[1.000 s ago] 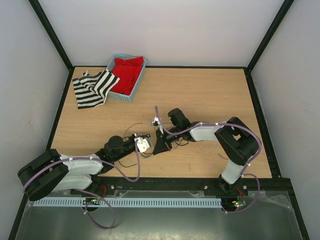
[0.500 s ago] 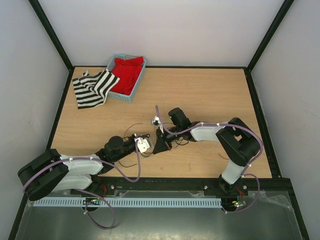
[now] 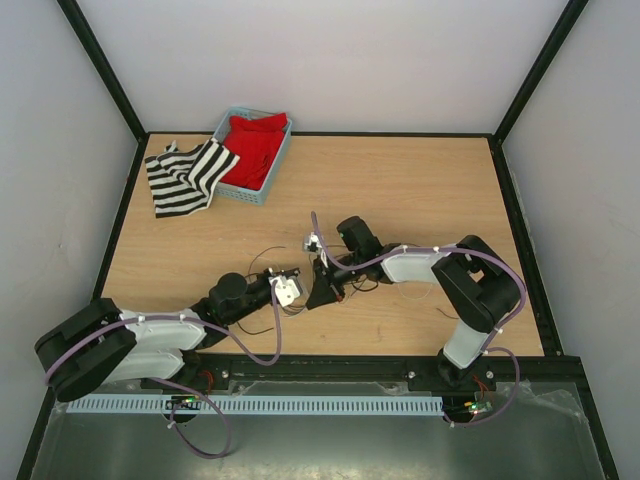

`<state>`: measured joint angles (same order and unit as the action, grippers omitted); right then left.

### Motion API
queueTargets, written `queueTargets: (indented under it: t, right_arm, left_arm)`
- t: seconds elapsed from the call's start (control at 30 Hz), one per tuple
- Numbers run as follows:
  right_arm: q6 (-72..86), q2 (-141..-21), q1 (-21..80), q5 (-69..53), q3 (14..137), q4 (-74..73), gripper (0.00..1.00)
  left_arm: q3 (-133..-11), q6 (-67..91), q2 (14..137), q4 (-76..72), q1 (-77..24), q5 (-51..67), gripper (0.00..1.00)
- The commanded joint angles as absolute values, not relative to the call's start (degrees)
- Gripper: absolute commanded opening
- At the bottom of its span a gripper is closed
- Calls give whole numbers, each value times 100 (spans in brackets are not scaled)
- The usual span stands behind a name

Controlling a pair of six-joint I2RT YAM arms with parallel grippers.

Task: Zip-tie the wires
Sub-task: Tie the cable at the center of the board.

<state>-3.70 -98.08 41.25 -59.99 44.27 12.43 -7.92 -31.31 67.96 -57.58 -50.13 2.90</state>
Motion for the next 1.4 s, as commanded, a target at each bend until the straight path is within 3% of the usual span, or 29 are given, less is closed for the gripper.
queueTargets:
  t: [0.0, 1.37]
  right_arm:
    - [-496, -9647, 4104, -6085, 4256, 1120, 0]
    - [-518, -9791, 4105, -6060, 4151, 1205, 0]
  left_arm:
    - [-813, -3189, 6623, -6051, -5036, 254, 0]
    - [-958, -3122, 6688, -6025, -5036, 277, 0]
